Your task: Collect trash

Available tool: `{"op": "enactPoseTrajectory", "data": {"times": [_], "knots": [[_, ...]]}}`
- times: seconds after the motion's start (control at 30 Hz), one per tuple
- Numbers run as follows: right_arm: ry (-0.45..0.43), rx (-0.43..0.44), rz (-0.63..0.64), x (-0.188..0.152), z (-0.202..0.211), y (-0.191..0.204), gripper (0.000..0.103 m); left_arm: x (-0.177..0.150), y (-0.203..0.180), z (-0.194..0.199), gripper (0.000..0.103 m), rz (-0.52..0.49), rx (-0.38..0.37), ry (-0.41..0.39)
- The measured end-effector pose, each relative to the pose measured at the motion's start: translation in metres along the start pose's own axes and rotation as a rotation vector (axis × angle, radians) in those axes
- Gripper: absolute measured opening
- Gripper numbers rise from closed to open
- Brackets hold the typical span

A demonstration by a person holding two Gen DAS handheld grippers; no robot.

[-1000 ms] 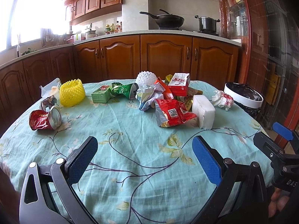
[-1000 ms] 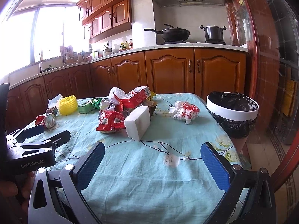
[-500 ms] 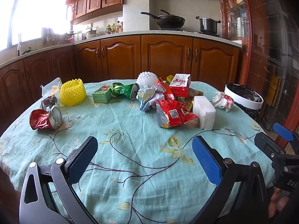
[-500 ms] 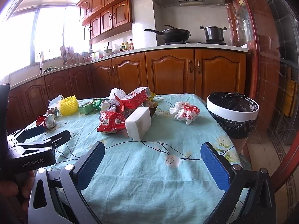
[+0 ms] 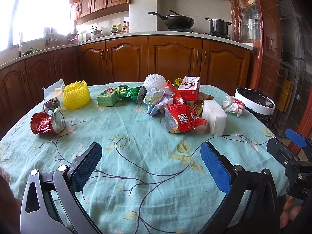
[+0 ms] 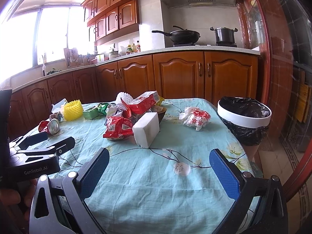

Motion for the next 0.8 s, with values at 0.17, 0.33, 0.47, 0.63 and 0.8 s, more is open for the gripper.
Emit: {"op": "enactPoseTrajectory", "data": {"times": [0.17,0.33,0.47,0.63,0.8], "knots": [[-0.001,0.01,-0.007,0.002,-0.001,0.0,0.103,0.001,-0.004,0.0,0.103,-0.004,-0.004,0.004],[0.003,0.052,-0.031,0.008,-0.005,-0.003,0.102,0.004,0.005,-0.009,0.103,0.003,0.0,0.024],[0.011,0.083,-0.048,0.014,-0.011,-0.006,0.098,0.011,0.005,-0.018,0.099,0.0,-0.005,0.047],[0.046,0.138,-0.106,0.023,-0.029,-0.014,0.082,0.024,0.0,-0.034,0.089,0.002,-0.072,0.102],[0.101,0.193,-0.183,0.032,-0.056,-0.024,0.07,0.035,-0.008,-0.055,0.074,0.008,-0.141,0.172]]}}
Point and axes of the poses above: each gripper's, at about its wrist camera, not at the fingertips, and z roughly against the way its jaws point, y to its left, x to its top, the point moved 5 cm from there along -z, roughly the way its jaws point, and after that the axes turned 14 degrees about x, right-handed, at the moved point
